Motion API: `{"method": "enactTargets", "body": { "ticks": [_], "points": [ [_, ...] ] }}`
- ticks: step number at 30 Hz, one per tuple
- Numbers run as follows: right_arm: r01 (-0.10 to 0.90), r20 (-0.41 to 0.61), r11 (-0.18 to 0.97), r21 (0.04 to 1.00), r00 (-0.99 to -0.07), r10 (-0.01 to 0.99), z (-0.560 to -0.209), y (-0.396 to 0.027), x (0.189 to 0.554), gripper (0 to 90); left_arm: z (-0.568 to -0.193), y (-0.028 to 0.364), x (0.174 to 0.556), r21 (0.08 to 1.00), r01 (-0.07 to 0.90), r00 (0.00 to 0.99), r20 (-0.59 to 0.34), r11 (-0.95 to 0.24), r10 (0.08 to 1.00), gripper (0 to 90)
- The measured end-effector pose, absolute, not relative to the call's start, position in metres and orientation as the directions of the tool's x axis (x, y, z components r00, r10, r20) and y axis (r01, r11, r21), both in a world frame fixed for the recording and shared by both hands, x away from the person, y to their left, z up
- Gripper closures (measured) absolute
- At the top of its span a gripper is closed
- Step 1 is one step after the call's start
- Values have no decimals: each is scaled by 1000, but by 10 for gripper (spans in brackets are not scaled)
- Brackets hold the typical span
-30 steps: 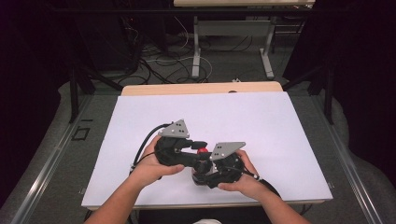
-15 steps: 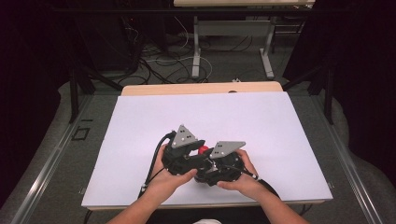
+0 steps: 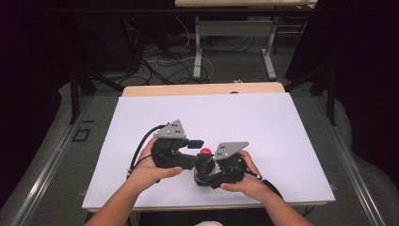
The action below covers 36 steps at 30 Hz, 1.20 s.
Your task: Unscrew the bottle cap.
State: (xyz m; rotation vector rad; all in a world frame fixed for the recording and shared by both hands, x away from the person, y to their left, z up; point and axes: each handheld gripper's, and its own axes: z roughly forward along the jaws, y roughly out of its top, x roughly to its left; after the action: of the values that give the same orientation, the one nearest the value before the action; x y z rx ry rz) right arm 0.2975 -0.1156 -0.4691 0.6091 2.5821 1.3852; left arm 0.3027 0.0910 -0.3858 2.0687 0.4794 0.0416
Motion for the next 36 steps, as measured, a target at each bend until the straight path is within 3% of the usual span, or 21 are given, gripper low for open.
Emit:
{"method": "enactTargets", "body": {
  "ticks": [9,12,16,21,24,30,34,36],
  "points": [
    [258,58,506,823,-924,377,-468,-113,294,295,-392,91,316,833,304,949,-219,-463,229,567],
    [256,60,502,826,-926,373,-468,-113,293,295,-392,90,314,838,301,948,-213,-456,235,610],
    [261,54,509,820,-921,386,-469,-112,294,295,-393,87,306,840,304,934,-168,-449,316,616],
    [291,36,500,816,-888,459,-471,-111,296,296,-395,74,287,846,385,822,-133,-369,554,618],
    [301,37,508,807,-884,466,-471,-110,295,295,-395,67,277,850,374,798,-92,-371,595,617],
    [277,47,500,820,-905,423,-469,-113,295,294,-389,76,286,841,354,868,-132,-410,480,506],
    [268,47,505,821,-912,408,-469,-113,294,295,-391,84,301,835,344,915,-196,-429,354,533],
    [264,50,514,816,-918,393,-468,-112,293,295,-394,86,306,826,342,918,-193,-449,346,550]
  ]
}}
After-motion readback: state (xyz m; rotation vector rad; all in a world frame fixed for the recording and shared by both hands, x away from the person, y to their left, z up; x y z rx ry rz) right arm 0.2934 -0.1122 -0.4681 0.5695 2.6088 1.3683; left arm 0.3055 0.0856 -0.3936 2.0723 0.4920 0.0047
